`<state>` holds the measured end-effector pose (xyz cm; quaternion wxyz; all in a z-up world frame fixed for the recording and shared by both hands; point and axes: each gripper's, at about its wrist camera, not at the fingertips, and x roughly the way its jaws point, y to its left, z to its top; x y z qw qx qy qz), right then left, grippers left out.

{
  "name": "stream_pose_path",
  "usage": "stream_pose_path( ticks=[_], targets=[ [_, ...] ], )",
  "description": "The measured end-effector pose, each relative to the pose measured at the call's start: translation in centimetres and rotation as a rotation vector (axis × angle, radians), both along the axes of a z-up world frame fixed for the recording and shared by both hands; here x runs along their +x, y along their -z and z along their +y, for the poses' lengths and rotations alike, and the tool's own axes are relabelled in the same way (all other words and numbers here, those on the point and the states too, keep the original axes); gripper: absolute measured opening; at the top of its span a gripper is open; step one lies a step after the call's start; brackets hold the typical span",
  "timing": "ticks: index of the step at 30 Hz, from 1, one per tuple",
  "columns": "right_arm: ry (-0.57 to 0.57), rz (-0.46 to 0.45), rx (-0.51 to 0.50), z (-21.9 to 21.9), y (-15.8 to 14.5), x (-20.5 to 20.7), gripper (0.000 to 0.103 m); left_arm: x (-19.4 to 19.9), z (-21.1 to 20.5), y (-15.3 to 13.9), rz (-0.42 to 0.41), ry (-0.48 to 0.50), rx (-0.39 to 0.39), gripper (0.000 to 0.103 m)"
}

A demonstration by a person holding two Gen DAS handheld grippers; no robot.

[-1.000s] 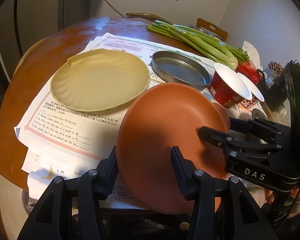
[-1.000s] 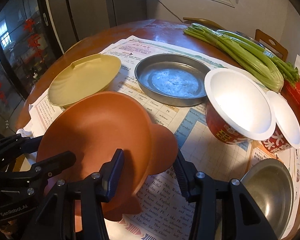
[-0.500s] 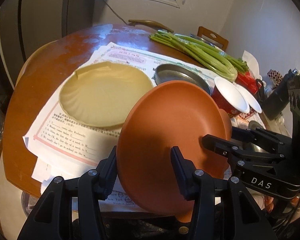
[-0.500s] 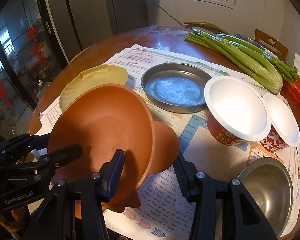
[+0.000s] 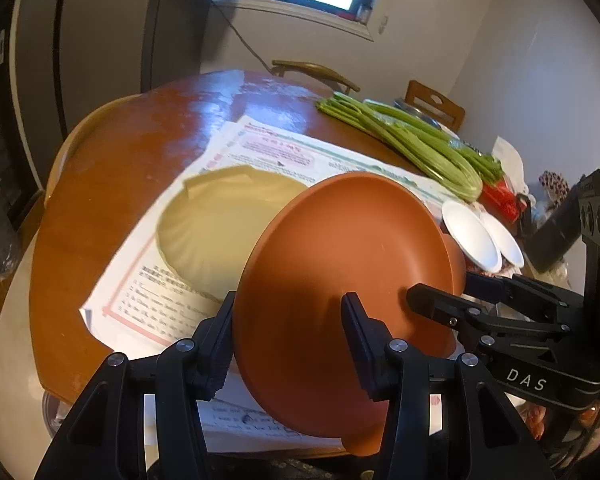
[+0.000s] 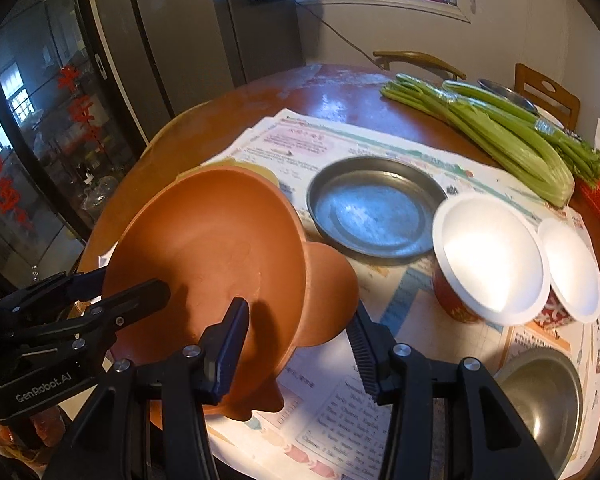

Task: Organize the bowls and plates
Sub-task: 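Lift the terracotta plate with the left tool toward the yellow plate, then lower the terracotta plate onto the yellow plate and open the left tool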

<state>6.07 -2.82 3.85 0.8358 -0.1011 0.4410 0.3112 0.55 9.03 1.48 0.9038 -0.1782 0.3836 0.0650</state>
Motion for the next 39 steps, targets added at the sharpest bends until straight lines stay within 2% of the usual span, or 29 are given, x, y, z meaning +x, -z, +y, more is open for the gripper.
stream_pose_path(
  ticks=[19,27,35,39],
  targets=[
    [-0.024,-0.032,0.033,5.4,-3.3,1.1,0.05,1.3,5.8,-3.0,-0.086,-0.096,0.008,0.052],
    [-0.02,-0.082,0.05,7.2,-5.1,1.8,0.05,2.9,7.3,-4.4,-0.106,-0.109,0.037,0.052],
    [-0.006,-0.038,0.042,7.8,-3.2,2.8,0.05,4.4,7.9,-2.6,-0.062,-0.107,0.028,0.052],
    [-0.025,0.029,0.056,8.0,-1.5,3.2,0.05,5.1,7.6,-1.3,-0.034,-0.079,0.005,0.052]
  ],
)
